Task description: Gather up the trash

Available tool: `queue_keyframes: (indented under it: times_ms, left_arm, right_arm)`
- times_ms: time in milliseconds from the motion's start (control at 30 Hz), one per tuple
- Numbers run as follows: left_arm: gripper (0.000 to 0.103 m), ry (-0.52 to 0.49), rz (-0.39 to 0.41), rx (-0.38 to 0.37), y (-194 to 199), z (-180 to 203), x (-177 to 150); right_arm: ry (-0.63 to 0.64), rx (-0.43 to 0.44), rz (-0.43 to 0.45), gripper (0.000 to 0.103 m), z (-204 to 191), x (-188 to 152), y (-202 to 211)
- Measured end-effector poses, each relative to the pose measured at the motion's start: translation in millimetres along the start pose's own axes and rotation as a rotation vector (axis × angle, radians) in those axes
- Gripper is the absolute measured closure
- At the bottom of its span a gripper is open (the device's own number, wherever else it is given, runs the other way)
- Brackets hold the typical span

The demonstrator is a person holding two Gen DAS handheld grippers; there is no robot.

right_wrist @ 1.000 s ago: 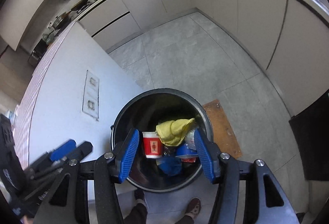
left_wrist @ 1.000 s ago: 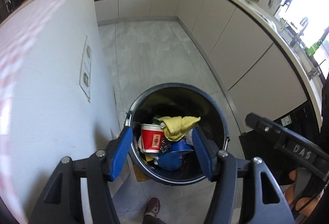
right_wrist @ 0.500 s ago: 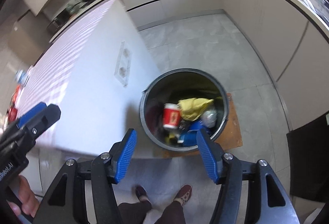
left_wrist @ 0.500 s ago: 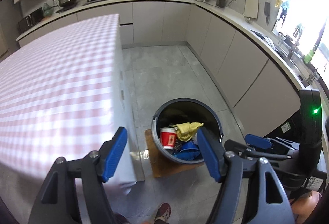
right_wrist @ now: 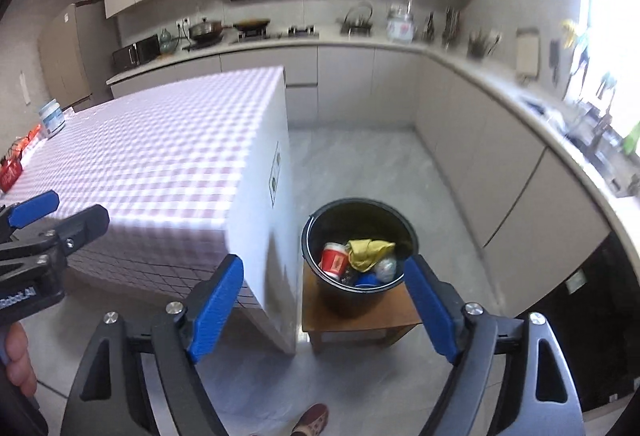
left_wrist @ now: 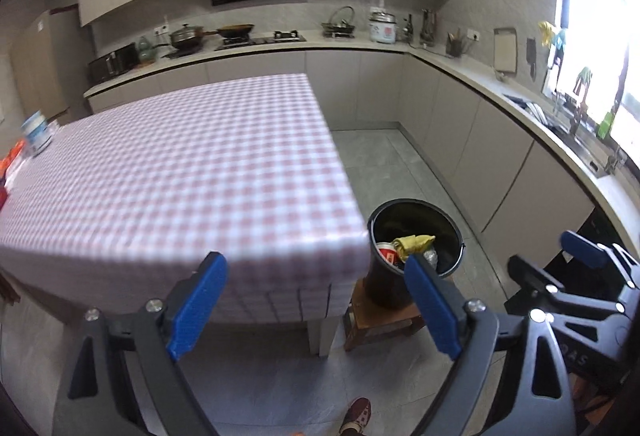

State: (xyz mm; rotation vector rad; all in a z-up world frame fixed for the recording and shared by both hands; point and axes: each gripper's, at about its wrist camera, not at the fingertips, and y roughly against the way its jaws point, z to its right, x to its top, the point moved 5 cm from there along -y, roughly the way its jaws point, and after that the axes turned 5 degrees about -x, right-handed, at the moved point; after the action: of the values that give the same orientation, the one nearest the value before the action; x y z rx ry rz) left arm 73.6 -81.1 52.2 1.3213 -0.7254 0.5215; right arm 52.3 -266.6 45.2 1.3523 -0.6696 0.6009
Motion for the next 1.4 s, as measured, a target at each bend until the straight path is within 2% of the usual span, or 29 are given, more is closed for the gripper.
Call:
queue_keyframes:
  times_ms: [67, 200, 433, 700, 1000, 1400]
  left_arm:
    - [0.01, 0.011, 0.005, 0.001, 10, -5, -9]
    - [0.01, 0.008, -0.004, 0.009, 24, -9, -25]
    - [0.01, 0.031, 0.002, 0.027, 42, -11, -43]
    - [0.01, 0.043, 0.018, 0.052, 46, 4, -48]
    - [0.01, 0.048, 0.03, 0.048, 46, 22, -43]
    - [0.01, 0.055, 0.003, 0.057, 38, 26, -42]
  right_arm:
    - [-0.008, -0.023, 0.023, 0.012, -10, -7, 23]
    - [-0.046, -0.019, 0.033, 0.011, -20, -20, 57]
    - [-0.054, -0.017, 0.034, 0.011, -18, -28, 82]
    - [-0.085, 0.002, 0.037, 0.011, 3, -28, 81]
    - [-0.08, 0.017, 0.037, 0.011, 17, -26, 77]
    - [-0.084, 0.031, 0.026, 0.011, 23, -26, 70]
